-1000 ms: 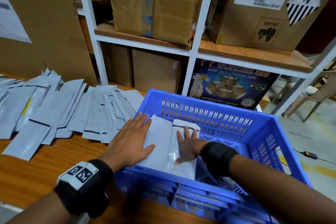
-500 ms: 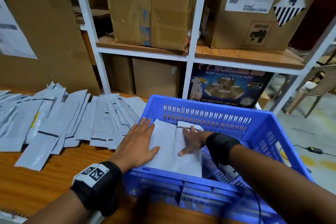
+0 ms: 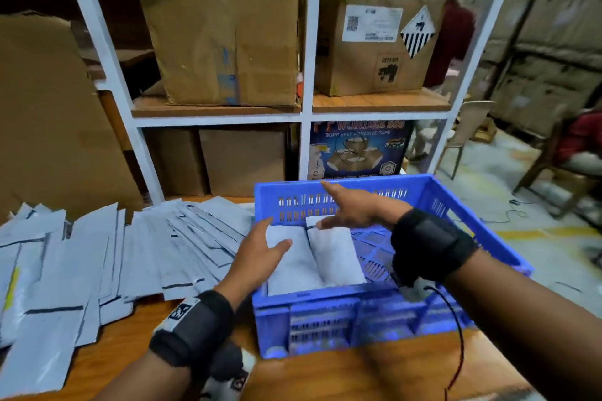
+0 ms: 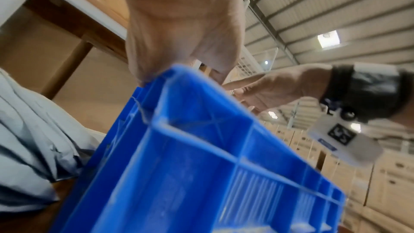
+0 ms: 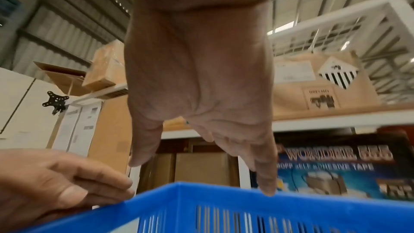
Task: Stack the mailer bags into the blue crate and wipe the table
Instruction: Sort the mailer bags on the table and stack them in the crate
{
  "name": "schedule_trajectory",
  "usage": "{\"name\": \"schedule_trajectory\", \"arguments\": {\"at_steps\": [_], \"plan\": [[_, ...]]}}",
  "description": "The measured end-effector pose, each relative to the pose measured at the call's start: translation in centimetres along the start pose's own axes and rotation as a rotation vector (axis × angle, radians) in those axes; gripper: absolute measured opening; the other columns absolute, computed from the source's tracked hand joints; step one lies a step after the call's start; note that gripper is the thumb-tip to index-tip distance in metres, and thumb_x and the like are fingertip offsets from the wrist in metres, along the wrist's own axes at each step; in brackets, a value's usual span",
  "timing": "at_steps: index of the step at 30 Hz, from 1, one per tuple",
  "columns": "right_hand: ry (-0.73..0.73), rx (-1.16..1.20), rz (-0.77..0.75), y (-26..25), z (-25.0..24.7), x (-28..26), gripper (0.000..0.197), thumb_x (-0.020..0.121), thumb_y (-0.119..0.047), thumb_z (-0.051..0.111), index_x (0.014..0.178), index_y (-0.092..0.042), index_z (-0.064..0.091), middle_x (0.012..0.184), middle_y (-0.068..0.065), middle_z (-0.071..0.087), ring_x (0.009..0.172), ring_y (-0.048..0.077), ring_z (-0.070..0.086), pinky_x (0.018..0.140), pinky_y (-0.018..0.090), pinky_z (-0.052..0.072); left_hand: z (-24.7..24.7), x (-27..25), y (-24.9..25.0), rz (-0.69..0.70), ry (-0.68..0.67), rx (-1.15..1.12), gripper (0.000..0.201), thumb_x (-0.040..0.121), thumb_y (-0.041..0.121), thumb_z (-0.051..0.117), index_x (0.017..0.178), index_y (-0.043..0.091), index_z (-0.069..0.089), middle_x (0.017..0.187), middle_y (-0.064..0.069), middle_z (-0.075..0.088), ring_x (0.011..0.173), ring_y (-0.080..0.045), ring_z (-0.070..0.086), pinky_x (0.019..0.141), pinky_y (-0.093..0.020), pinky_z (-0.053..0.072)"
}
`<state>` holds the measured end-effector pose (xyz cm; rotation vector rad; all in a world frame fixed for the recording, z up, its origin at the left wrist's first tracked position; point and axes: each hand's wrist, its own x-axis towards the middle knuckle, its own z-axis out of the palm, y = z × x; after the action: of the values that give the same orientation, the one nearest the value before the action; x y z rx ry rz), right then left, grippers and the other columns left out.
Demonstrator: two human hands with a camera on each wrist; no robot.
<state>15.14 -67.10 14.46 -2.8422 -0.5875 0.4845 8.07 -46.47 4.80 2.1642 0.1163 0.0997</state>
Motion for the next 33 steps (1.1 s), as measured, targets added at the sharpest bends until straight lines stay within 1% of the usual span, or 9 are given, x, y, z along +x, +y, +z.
{"name": "schedule_trajectory", "arguments": {"at_steps": [2, 6, 9, 14, 18, 22, 24, 28, 33], "plan": [[0.078, 0.026, -0.015, -2.2, -0.2, -2.3, 0.102, 0.088, -0.051, 0.065, 0.157, -0.022, -0.005, 0.165, 0.006, -0.001, 0.150, 0.022, 0.017, 0.117, 0.034, 0.020, -2.0, -0.6, 0.2, 0.055, 0.035, -0.063, 0.072, 0.080, 0.047, 0.069, 0.143, 0.022, 0.044, 0.142, 0.008, 0.050, 0.130, -0.014, 0.048, 0.110, -0.038, 0.039], [0.314, 0.155, -0.127, -7.7, 1.8, -6.4, 0.094, 0.089, -0.050, 0.064, 0.157, -0.026, 0.004, 0.165, 0.001, 0.002, 0.150, 0.012, 0.009, 0.117, 0.030, 0.019, -7.2, -4.0, 0.3, 0.248, 0.143, -0.008, 0.058, 0.091, 0.025, 0.067, 0.144, 0.023, 0.043, 0.139, 0.012, 0.045, 0.129, -0.007, 0.041, 0.106, -0.023, 0.033], [0.547, 0.344, -0.270, -12.6, 5.4, -7.9, 0.083, 0.089, -0.045, 0.065, 0.155, -0.030, 0.017, 0.163, -0.008, 0.014, 0.149, 0.003, 0.009, 0.119, 0.026, 0.018, -11.6, -7.4, -1.6, 0.278, 0.248, -0.071, 0.058, 0.091, 0.026, 0.068, 0.142, 0.031, 0.042, 0.147, 0.011, 0.042, 0.134, -0.009, 0.041, 0.112, -0.035, 0.038], [0.722, 0.649, -0.419, -20.5, 12.5, -7.2, 0.072, 0.086, -0.051, 0.059, 0.149, -0.033, 0.031, 0.158, -0.007, 0.030, 0.145, 0.007, 0.027, 0.111, 0.045, 0.039, -17.9, -13.5, -6.4, 0.216, 0.452, -0.031, 0.060, 0.082, 0.045, 0.057, 0.140, 0.036, 0.044, 0.153, 0.014, 0.035, 0.137, -0.007, 0.036, 0.108, -0.031, 0.038], [0.631, 0.713, -0.470, -26.7, 17.9, -5.7, 0.066, 0.088, -0.050, 0.055, 0.148, -0.032, 0.032, 0.156, -0.005, 0.033, 0.143, 0.011, 0.033, 0.112, 0.045, 0.037, -20.7, -17.6, -12.2, 0.151, 0.556, 0.117, 0.042, 0.089, 0.050, 0.059, 0.128, 0.033, 0.055, 0.151, 0.017, 0.035, 0.137, 0.002, 0.029, 0.107, -0.014, 0.025], [0.444, 0.688, -0.529, -30.8, 22.3, -3.1, 0.068, 0.088, -0.053, 0.052, 0.148, -0.028, 0.032, 0.153, 0.000, 0.037, 0.139, 0.017, 0.039, 0.105, 0.048, 0.044, -22.2, -20.9, -17.9, 0.027, 0.602, 0.184, 0.041, 0.084, 0.051, 0.052, 0.122, 0.037, 0.055, 0.149, 0.014, 0.037, 0.138, -0.011, 0.037, 0.104, -0.029, 0.034], [0.394, 0.682, -0.542, -32.0, 23.9, -1.3, 0.068, 0.089, -0.051, 0.053, 0.148, -0.024, 0.032, 0.149, 0.001, 0.040, 0.135, 0.019, 0.043, 0.101, 0.049, 0.048, -22.8, -21.9, -20.3, -0.054, 0.595, 0.193, 0.038, 0.086, 0.048, 0.054, 0.123, 0.039, 0.054, 0.150, 0.014, 0.035, 0.138, -0.012, 0.036, 0.103, -0.028, 0.033], [0.326, 0.702, -0.530, -34.0, 25.5, 2.9, 0.064, 0.089, -0.040, 0.062, 0.146, -0.021, 0.039, 0.146, 0.002, 0.043, 0.131, 0.019, 0.046, 0.100, 0.048, 0.048, -24.8, -21.6, -23.9, -0.181, 0.606, 0.240, 0.034, 0.092, 0.033, 0.065, 0.125, 0.029, 0.060, 0.146, 0.016, 0.035, 0.137, -0.007, 0.034, 0.099, -0.003, 0.023], [0.277, 0.721, -0.480, -37.0, 26.8, 9.3, 0.064, 0.088, -0.031, 0.072, 0.144, -0.020, 0.043, 0.141, 0.001, 0.048, 0.122, 0.018, 0.053, 0.099, 0.043, 0.050, -28.4, -17.7, -27.7, -0.253, 0.573, 0.294, 0.033, 0.093, 0.027, 0.064, 0.126, 0.024, 0.060, 0.145, 0.007, 0.042, 0.135, -0.015, 0.038, 0.106, -0.028, 0.030]]}}
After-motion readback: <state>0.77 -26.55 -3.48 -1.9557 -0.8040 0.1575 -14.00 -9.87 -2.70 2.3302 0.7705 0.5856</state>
